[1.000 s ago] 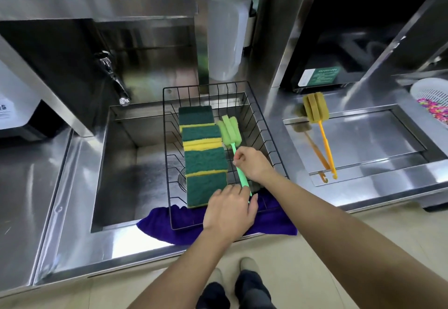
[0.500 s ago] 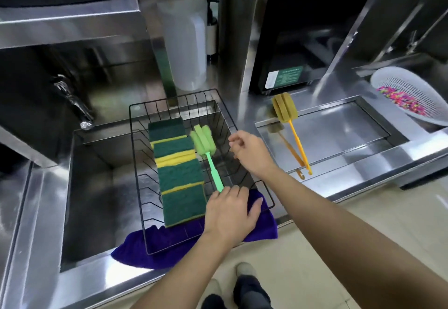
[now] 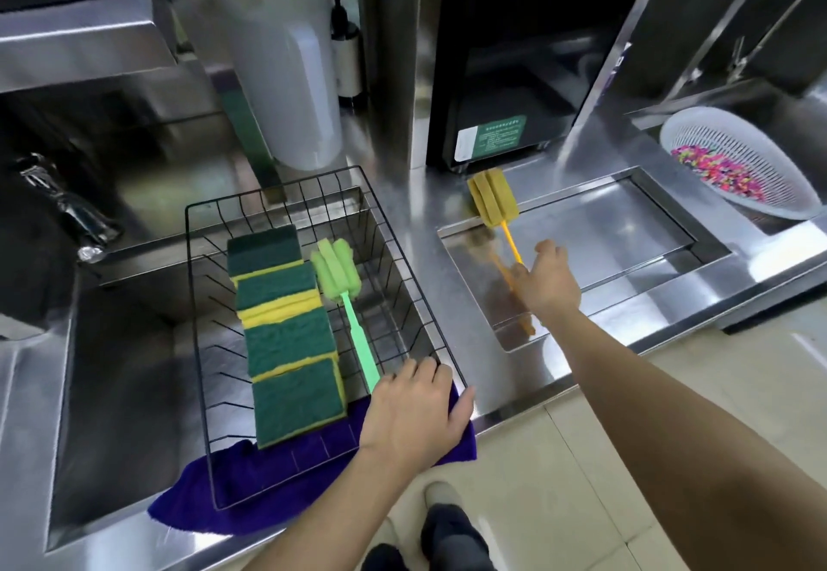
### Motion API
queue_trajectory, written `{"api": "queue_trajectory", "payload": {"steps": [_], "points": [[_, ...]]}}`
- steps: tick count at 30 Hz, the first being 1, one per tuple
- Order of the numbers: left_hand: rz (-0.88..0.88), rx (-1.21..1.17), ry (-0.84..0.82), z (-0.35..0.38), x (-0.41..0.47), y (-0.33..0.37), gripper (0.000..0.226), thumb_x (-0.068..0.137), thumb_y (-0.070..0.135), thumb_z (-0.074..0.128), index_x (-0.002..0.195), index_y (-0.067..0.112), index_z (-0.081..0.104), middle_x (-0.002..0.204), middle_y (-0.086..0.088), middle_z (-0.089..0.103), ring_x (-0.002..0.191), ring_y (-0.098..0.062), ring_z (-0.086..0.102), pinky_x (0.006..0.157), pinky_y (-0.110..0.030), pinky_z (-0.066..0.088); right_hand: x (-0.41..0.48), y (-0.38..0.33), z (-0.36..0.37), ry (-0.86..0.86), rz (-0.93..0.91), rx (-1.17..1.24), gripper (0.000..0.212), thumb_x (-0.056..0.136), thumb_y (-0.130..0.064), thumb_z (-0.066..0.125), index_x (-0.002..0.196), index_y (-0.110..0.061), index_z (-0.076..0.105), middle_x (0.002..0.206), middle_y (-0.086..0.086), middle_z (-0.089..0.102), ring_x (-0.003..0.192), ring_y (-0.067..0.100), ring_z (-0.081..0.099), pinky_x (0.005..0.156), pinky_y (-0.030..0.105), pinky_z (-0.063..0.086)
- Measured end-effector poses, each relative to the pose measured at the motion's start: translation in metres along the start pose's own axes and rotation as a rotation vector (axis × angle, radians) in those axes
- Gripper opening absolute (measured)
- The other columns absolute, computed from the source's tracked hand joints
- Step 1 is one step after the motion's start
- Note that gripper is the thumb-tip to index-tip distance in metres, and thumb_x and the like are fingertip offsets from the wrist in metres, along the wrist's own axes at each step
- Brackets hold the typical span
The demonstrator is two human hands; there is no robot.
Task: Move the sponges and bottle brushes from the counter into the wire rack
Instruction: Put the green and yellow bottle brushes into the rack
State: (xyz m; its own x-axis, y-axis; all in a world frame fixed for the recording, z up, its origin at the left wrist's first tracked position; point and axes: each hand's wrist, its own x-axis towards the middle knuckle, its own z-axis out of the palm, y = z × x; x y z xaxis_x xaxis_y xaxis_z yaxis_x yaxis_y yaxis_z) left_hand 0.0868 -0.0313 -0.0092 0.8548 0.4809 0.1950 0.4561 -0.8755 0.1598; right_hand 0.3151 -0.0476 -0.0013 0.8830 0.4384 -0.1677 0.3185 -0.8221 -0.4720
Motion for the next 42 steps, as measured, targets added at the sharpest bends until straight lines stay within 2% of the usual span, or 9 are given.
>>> {"api": "queue_trajectory", "payload": {"steps": [8,13,17,20,23,26,36,39,42], "points": [[-0.034,-0.016,-0.003,-0.003,0.001,0.001,0.045,0.087,0.048,0.037,0.07,0.016,0.064,0.067,0.001,0.062,0.06,-0.017,0.059,0.05,-0.03,0.049,0.009,0.013,0.007,-0.136,0.005,-0.022,0.02,0.093,-0.02,0.045,0.098,-0.002,0.054,0.115,0.026,0.056,0.104,0.043,0.057,0.087,0.046,0.046],[-0.057,-0.042,0.002,-0.001,0.0,0.0,0.046,0.088,0.049,0.036,0.07,0.016,0.063,0.065,0.002,0.06,0.059,-0.016,0.057,0.048,-0.029,0.048,0.01,-0.003,-0.001,-0.14,-0.078,0.202,0.018,0.092,-0.019,0.049,0.087,-0.003,0.054,0.097,0.027,0.064,0.095,0.041,0.058,0.081,0.042,0.046],[-0.086,-0.059,0.016,0.0,0.0,-0.002,0.045,0.088,0.049,0.037,0.069,0.018,0.062,0.064,0.004,0.059,0.058,-0.015,0.056,0.047,-0.027,0.045,0.002,-0.034,-0.006,-0.155,-0.178,0.41,0.021,0.092,-0.025,0.05,0.072,-0.02,0.045,0.073,0.011,0.058,0.068,0.033,0.056,0.07,0.05,0.051],[-0.111,-0.072,0.021,-0.002,-0.002,-0.003,0.045,0.087,0.05,0.038,0.068,0.018,0.063,0.064,0.004,0.06,0.057,-0.015,0.057,0.047,-0.026,0.044,-0.012,-0.062,-0.006,-0.198,-0.285,0.5,0.024,0.091,-0.029,0.051,0.07,-0.028,0.039,0.077,0.018,0.062,0.052,0.022,0.055,0.058,0.049,0.05],[-0.14,-0.086,0.018,-0.003,-0.005,-0.005,0.045,0.087,0.051,0.038,0.07,0.018,0.064,0.065,0.004,0.062,0.058,-0.014,0.058,0.05,-0.026,0.045,-0.029,-0.086,-0.001,-0.297,-0.405,0.401,0.023,0.091,-0.033,0.05,0.075,-0.021,0.04,0.067,0.013,0.057,0.038,0.01,0.054,0.039,0.03,0.044],[-0.15,-0.087,0.024,-0.005,-0.008,-0.007,0.045,0.087,0.05,0.039,0.068,0.017,0.064,0.064,0.003,0.063,0.057,-0.015,0.058,0.05,-0.026,0.045,-0.051,-0.103,0.005,-0.469,-0.467,0.322,0.026,0.094,-0.029,0.048,0.093,-0.004,0.043,0.057,0.008,0.049,0.03,0.015,0.051,0.029,0.028,0.042],[-0.102,-0.128,0.062,-0.004,-0.016,-0.012,0.043,0.089,0.043,0.039,0.069,0.013,0.062,0.061,-0.002,0.059,0.056,-0.021,0.055,0.049,-0.032,0.043,-0.09,-0.109,0.031,-0.676,-0.469,-0.201,0.025,0.098,-0.022,0.04,0.102,0.001,0.047,0.054,0.014,0.056,0.042,0.026,0.058,0.044,0.03,0.048],[-0.09,-0.143,0.072,-0.005,-0.017,-0.012,0.041,0.089,0.041,0.04,0.069,0.012,0.062,0.058,-0.002,0.059,0.053,-0.02,0.054,0.047,-0.03,0.042,-0.091,-0.111,0.043,-0.721,-0.449,-0.331,0.023,0.096,-0.011,0.039,0.088,0.003,0.056,0.087,0.026,0.068,0.079,0.038,0.068,0.051,0.03,0.045],[-0.088,-0.177,0.08,-0.007,-0.02,-0.012,0.039,0.09,0.039,0.041,0.077,0.011,0.065,0.062,-0.002,0.061,0.056,-0.02,0.056,0.048,-0.031,0.046,-0.09,-0.112,0.049,-0.769,-0.457,-0.454,0.033,0.093,-0.005,0.038,0.061,-0.007,0.047,0.086,0.023,0.066,0.072,0.032,0.058,0.046,0.029,0.039]]}}
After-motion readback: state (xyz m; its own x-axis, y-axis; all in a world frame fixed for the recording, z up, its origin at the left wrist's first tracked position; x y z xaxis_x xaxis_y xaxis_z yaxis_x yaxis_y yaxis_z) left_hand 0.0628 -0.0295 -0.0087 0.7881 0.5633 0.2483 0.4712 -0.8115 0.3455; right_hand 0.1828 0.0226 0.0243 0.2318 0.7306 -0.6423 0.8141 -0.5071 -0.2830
